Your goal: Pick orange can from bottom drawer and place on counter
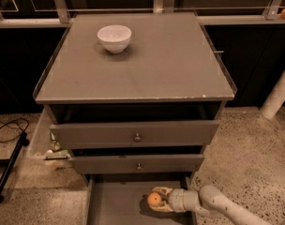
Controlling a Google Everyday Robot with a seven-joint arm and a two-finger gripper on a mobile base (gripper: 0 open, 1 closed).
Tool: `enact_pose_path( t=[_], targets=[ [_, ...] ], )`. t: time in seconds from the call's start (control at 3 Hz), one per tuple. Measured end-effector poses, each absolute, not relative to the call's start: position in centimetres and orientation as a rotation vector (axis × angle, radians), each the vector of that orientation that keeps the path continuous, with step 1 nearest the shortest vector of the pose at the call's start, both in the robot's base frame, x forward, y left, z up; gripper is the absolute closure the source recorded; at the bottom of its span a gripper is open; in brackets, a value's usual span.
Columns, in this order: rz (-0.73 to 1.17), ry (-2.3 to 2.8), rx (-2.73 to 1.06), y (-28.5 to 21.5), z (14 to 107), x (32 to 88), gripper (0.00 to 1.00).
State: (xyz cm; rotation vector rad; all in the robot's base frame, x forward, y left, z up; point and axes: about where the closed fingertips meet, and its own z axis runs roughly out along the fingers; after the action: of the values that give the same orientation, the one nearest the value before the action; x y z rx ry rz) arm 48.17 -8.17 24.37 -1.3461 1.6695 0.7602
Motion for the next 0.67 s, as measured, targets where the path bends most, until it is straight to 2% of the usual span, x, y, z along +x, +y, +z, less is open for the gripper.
enact_pose_path(
  t=[0.67],
  targets=[
    [0.659, 1.621, -1.334, -12.6, 33.4, 45.5, 1.0]
  ],
)
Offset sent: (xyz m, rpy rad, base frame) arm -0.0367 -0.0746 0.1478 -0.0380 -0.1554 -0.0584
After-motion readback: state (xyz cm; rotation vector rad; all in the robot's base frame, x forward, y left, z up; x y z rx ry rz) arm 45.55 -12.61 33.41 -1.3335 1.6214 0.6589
